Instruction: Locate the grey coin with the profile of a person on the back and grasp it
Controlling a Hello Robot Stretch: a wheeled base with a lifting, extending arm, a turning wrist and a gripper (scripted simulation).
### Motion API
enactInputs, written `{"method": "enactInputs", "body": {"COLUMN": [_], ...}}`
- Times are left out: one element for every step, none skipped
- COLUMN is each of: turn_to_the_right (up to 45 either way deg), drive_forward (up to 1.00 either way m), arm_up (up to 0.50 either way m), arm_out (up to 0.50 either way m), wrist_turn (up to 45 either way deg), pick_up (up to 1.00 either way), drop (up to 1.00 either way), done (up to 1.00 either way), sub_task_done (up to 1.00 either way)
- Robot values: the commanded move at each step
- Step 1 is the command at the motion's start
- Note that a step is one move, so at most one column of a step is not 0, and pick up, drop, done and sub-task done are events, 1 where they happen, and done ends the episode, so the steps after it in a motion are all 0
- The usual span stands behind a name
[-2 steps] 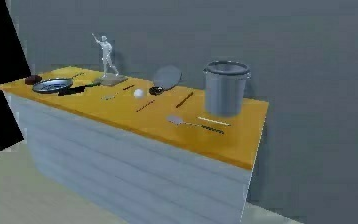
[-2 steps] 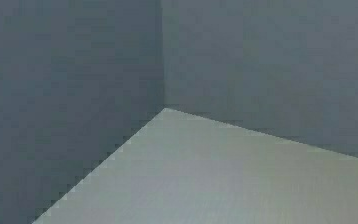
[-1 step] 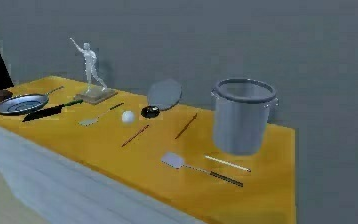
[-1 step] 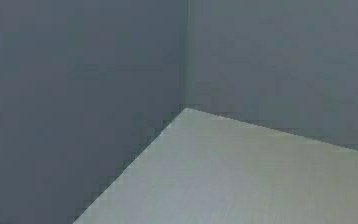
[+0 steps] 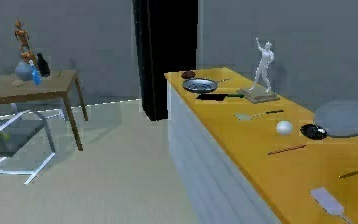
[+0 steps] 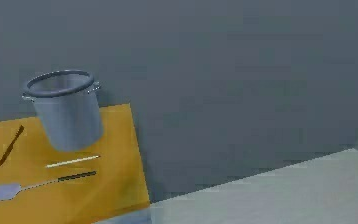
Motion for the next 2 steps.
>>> {"method": "enactInputs", "body": {"turn_to_the_right": [-45.0, 45.0], "drive_forward": [0.0, 0.0], "arm_up": [0.0, 0.0], "arm_out": [0.0, 0.0], "wrist_turn": [0.0, 0.0], "pick_up": [0.0, 0.0], "drop": [0.0, 0.0], "done": [0.0, 0.0], "sub_task_done": [0.0, 0.0]}}
